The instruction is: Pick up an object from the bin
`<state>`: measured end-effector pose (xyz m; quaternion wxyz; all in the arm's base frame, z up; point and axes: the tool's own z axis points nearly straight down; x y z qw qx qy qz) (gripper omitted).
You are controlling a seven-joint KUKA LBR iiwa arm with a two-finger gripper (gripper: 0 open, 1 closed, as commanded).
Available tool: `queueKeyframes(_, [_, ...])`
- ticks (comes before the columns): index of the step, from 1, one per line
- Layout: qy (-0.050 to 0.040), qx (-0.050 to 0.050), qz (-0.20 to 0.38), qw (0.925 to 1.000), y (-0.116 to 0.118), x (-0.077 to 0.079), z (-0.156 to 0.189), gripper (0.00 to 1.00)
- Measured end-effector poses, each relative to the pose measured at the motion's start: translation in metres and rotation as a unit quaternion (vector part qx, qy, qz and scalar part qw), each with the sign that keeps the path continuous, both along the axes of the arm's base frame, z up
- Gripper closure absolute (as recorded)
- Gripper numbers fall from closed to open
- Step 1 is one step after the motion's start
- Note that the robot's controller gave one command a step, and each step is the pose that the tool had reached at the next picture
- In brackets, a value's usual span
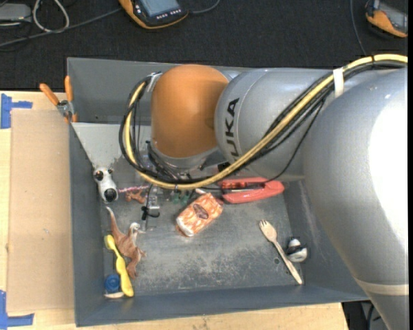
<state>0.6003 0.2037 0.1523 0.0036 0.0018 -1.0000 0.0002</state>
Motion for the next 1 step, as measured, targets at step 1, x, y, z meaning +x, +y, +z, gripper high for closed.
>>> queueKeyframes(1, [-0.0030, 0.001, -0.002, 1.0000, -0.0009, 0.0014, 0.0050, 0.00])
